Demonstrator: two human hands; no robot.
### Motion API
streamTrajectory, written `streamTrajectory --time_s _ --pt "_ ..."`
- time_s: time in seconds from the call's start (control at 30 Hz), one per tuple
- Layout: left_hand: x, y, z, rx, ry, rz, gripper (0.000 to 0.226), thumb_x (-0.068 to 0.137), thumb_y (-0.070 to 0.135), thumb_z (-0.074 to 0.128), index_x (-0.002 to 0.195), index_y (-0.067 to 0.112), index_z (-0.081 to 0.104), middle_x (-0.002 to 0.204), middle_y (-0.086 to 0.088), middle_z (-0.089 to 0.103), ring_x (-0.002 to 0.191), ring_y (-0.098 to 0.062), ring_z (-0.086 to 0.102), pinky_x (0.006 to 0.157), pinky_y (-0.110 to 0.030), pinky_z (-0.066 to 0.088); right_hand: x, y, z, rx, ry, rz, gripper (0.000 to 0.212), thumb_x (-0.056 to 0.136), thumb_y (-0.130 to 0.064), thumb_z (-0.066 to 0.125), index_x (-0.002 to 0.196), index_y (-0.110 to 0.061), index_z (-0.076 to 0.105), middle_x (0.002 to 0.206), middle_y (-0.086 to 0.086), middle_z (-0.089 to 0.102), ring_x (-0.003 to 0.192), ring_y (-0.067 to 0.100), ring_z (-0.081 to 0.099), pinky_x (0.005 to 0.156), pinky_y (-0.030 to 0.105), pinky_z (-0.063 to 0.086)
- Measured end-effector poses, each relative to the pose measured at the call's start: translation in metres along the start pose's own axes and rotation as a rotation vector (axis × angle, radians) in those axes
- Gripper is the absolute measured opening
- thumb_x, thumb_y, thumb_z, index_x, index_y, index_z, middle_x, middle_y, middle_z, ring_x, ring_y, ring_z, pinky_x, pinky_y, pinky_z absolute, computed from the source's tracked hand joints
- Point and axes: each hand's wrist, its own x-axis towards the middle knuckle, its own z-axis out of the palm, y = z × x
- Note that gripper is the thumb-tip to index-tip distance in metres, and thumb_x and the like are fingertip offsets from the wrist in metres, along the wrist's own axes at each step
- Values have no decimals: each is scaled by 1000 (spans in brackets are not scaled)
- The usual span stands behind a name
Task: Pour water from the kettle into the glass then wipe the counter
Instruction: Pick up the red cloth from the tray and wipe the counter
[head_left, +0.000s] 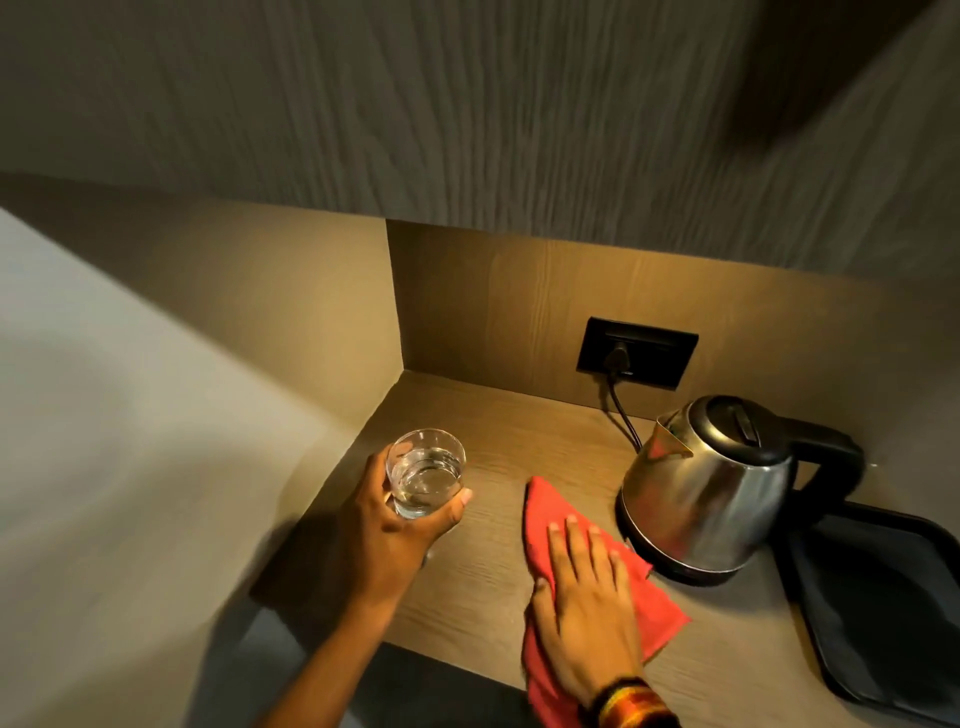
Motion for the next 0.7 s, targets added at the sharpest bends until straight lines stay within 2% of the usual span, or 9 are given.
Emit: streamTrajectory --time_s 0.1,0.2,0.33,0.43,0.5,0.57,0.6,0.67,0.7 --pt "-1 -3 -1 0 0 -20 89 57 57 85 134 20 58 117 9 63 96 2 60 70 3 47 63 -15 -3 5 -36 110 75 99 -53 23 163 -16 13 171 13 10 158 34 8 126 49 0" --pt "-2 -4 -1 7 2 -34 89 56 59 85 132 21 59 117 10 64 99 -2 63 74 1 49 136 -44 1 47 -106 127 74 102 -54 24 164 -19 6 173 10 -1 158 35 -3 126 52 -1" --pt "-3 1 -2 42 26 -27 81 58 47 94 127 18 62 111 12 65 98 13 58 76 1 48 150 -86 9 -16 -160 -118 71 99 -43 36 163 -22 15 173 6 9 158 34 4 126 52 5" --pt "-2 5 -1 38 24 -32 83 58 36 98 129 14 61 113 4 67 99 -8 67 81 -11 52 88 -95 3 138 -185 -381 59 97 -36 46 154 -18 43 162 10 38 150 32 28 122 51 20" --pt "-1 8 2 52 17 -17 84 60 37 98 132 13 60 116 2 67 102 -17 66 82 -20 54 45 -84 -1 279 -136 -511 48 100 -34 44 147 -25 52 155 1 49 146 20 36 122 43 23" --pt "-2 13 8 56 16 -12 82 61 39 98 130 14 61 115 2 67 102 -18 66 80 -21 56 -3 -60 -12 479 -150 -461 42 105 -34 40 144 -36 53 152 -12 52 144 5 38 124 32 19" --pt "-3 14 12 56 15 -18 82 60 42 98 129 16 62 115 2 69 102 -19 67 81 -26 59 -23 -44 -7 596 -108 -390 38 106 -34 39 138 -36 59 146 -16 58 140 2 44 122 30 24" --pt "-6 9 23 55 16 -46 83 55 55 95 125 21 63 115 0 72 103 -22 69 85 -38 62 -51 -17 -18 895 -116 -77 33 106 -39 43 122 -30 71 132 -14 69 130 9 58 117 36 37" --pt "-7 6 29 59 8 -55 85 53 62 91 124 25 63 115 1 73 103 -21 70 86 -41 62 -57 4 -27 1004 -128 85 38 105 -46 44 117 -25 73 129 -6 72 128 19 61 116 43 39"
